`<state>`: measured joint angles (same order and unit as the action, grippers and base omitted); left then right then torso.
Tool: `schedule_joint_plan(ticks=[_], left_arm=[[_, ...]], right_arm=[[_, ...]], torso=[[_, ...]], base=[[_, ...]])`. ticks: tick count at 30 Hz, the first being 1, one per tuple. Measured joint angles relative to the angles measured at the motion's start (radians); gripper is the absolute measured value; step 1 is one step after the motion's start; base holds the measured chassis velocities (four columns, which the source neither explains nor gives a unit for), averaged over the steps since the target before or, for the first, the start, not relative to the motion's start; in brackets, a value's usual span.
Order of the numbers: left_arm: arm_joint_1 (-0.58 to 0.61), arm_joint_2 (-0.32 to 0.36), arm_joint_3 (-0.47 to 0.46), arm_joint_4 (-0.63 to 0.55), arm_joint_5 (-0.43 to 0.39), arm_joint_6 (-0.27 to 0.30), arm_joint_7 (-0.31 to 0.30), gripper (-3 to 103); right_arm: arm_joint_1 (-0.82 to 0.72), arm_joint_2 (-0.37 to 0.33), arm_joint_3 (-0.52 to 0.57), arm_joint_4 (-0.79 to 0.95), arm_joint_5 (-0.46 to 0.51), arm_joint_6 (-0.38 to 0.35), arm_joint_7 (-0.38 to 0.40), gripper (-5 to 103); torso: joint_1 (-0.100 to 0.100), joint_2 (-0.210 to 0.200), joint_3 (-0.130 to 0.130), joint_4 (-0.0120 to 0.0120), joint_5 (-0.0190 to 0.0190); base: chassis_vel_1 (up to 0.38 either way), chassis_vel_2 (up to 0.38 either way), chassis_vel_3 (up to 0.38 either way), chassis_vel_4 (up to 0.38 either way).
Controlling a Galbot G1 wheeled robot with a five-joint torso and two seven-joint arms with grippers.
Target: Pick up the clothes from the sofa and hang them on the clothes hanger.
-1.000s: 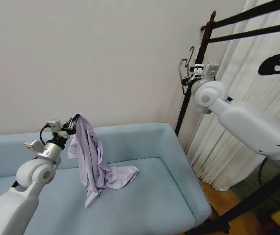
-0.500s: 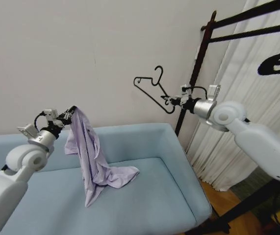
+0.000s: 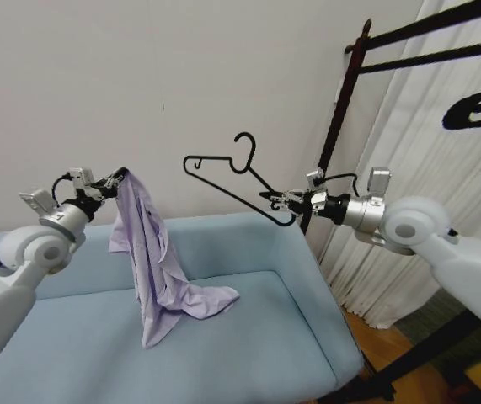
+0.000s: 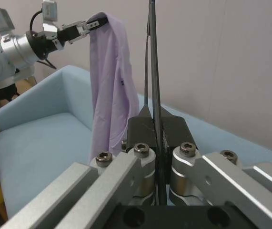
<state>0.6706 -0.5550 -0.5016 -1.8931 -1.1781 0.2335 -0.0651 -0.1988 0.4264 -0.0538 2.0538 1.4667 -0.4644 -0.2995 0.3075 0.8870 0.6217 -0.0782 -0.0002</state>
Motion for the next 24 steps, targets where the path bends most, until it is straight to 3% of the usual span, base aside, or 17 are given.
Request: schedule_joint_plan(ticks=[14,24], left_arm=[[0.001,0.067,-0.002,-0.035,-0.038,0.004,0.002,3],[0.029,0.07,-0.023,-0.056,-0.038,0.002,0.003,3]], right_arm=[[0.105,0.206,-0.191,0.039,-0.042,0.024,0.162,2],[0.179,0.269,-0.282,0.02,-0.062,0.032,0.221,2]], torso=[[0.0,0.0,0.0,0.0003,0.0],[0.0,0.0,0.0,0.0002,0.0]], base=[[0.0,0.0,0.0,0.0],[0.0,0.0,0.0,0.0]])
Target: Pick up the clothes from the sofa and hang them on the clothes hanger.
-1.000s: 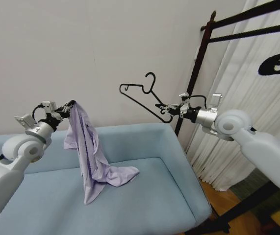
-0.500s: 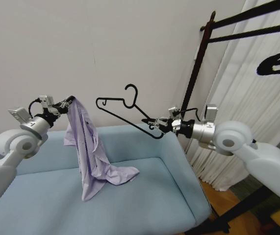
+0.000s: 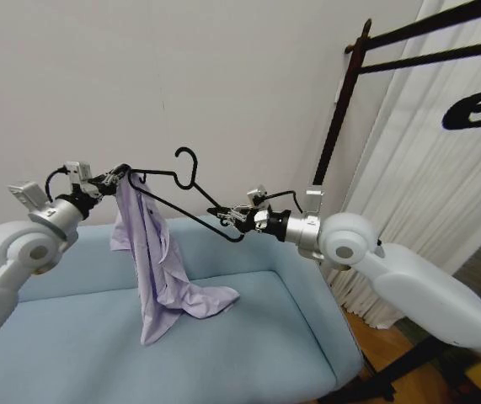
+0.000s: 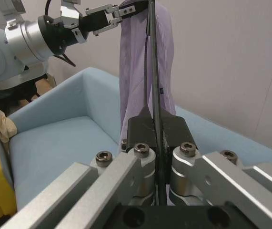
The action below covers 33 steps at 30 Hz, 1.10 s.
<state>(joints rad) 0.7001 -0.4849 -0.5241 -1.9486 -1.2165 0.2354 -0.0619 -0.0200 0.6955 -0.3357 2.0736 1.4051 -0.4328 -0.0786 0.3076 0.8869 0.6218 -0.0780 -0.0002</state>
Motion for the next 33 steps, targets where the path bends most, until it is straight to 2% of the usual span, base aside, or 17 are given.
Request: schedule_joint_plan(ticks=[13,23,28,33], left_arm=[[-0.021,-0.006,-0.008,-0.015,-0.002,-0.003,0.004,3],[0.007,-0.016,-0.036,-0.07,0.002,-0.003,0.002,3],[0.034,-0.019,-0.051,-0.074,0.011,-0.008,0.001,3],[0.026,-0.029,-0.044,-0.05,0.027,-0.016,0.0,3]], right_arm=[[0.037,0.047,-0.083,-0.066,-0.069,-0.005,0.022,2],[0.097,0.146,-0.109,-0.172,-0.099,0.01,0.054,2],[0.116,0.146,-0.085,-0.173,-0.085,0.001,0.067,2],[0.109,0.096,-0.082,-0.139,-0.07,-0.008,0.074,2]], torso=[[0.0,0.0,0.0,0.0,0.0003],[0.0,0.0,0.0,0.0004,0.0002],[0.0,0.0,0.0,0.0004,0.0],[0.0,0.0,0.0,-0.0001,0.0001]], base=[[0.0,0.0,0.0,0.0],[0.0,0.0,0.0,0.0],[0.0,0.0,0.0,0.0],[0.0,0.0,0.0,0.0]])
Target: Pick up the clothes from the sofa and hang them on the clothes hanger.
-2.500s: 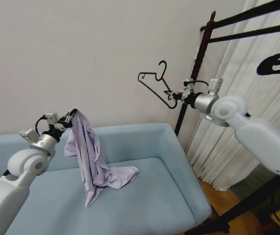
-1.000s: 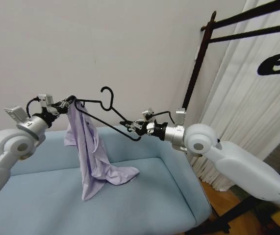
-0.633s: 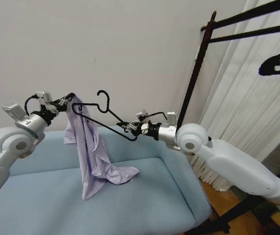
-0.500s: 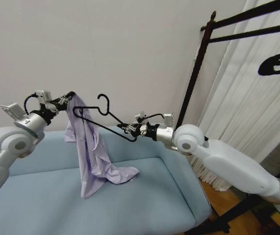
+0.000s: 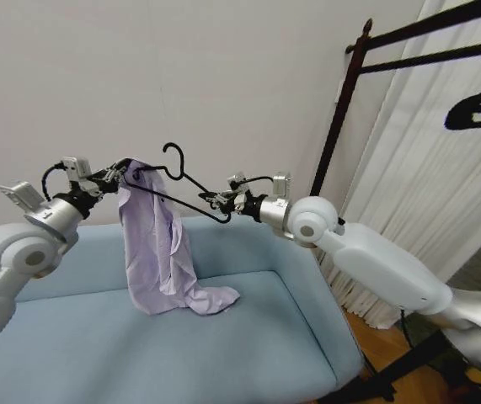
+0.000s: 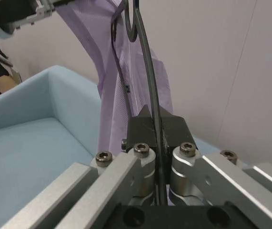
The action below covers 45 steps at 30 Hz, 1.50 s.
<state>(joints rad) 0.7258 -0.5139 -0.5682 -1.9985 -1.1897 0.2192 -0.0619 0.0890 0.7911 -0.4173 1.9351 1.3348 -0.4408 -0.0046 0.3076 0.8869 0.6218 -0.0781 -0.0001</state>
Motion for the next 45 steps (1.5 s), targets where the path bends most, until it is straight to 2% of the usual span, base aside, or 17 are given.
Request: schedule_joint_plan(ticks=[5,19,27,33,45], left_arm=[[-0.052,-0.018,0.027,0.016,0.001,0.002,-0.006,3],[-0.05,-0.008,0.003,0.007,-0.004,0.005,-0.011,3],[-0.049,-0.012,0.008,-0.014,-0.005,0.006,-0.012,3],[-0.037,-0.012,0.006,-0.022,-0.006,0.007,-0.012,3],[-0.011,-0.027,0.002,-0.049,-0.001,0.01,-0.015,3]], right_arm=[[-0.038,-0.056,-0.005,0.035,-0.002,-0.004,0.004,2],[-0.033,-0.063,0.024,0.019,-0.002,-0.025,0.053,2],[-0.017,-0.016,0.023,0.002,-0.008,-0.032,0.097,2],[-0.002,0.009,0.014,-0.005,-0.006,-0.032,0.102,2],[0.039,0.115,0.012,-0.08,0.005,-0.033,0.126,2]], torso=[[0.0,0.0,0.0,0.0,0.0003],[0.0,0.0,0.0,0.0001,0.0001],[0.0,0.0,0.0,0.0002,0.0001],[0.0,0.0,0.0,0.0001,0.0],[0.0,0.0,0.0,0.0,0.0]], base=[[0.0,0.0,0.0,0.0],[0.0,0.0,0.0,0.0],[0.0,0.0,0.0,0.0],[0.0,0.0,0.0,0.0],[0.0,0.0,0.0,0.0]])
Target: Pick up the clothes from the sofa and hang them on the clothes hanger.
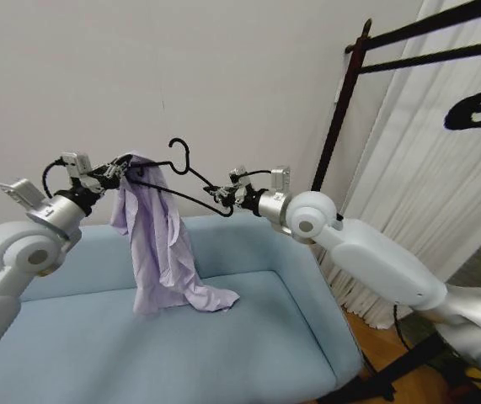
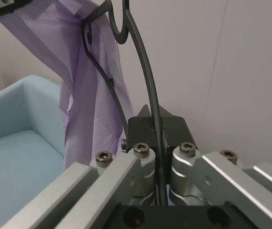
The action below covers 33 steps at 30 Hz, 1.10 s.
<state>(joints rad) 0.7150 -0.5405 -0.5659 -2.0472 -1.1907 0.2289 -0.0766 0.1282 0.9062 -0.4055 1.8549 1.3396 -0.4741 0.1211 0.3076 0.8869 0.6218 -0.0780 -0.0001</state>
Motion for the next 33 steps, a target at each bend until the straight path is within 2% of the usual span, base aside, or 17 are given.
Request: schedule_joint_plan(ticks=[9,14,20,33], left_arm=[[-0.004,-0.005,0.001,-0.021,0.001,0.003,-0.002,3],[0.007,-0.001,-0.011,-0.024,0.0,0.003,-0.002,3],[-0.002,0.001,-0.012,0.024,0.017,-0.005,0.0,3],[0.002,-0.019,0.0,0.05,0.043,-0.012,0.001,3]], right_arm=[[-0.015,0.073,-0.021,-0.07,-0.019,0.0,0.008,2],[-0.017,0.079,-0.019,-0.099,-0.025,0.0,0.009,2],[-0.024,0.017,-0.001,-0.068,-0.015,0.001,0.005,2],[-0.02,-0.086,0.03,0.009,0.025,0.001,0.007,2]], torso=[[0.0,0.0,0.0,0.0001,0.0001],[0.0,0.0,0.0,0.0003,0.0001],[0.0,0.0,0.0,-0.0002,0.0003],[0.0,0.0,0.0,0.0001,0.0002]], base=[[0.0,0.0,0.0,0.0],[0.0,0.0,0.0,0.0],[0.0,0.0,0.0,0.0],[0.0,0.0,0.0,0.0]])
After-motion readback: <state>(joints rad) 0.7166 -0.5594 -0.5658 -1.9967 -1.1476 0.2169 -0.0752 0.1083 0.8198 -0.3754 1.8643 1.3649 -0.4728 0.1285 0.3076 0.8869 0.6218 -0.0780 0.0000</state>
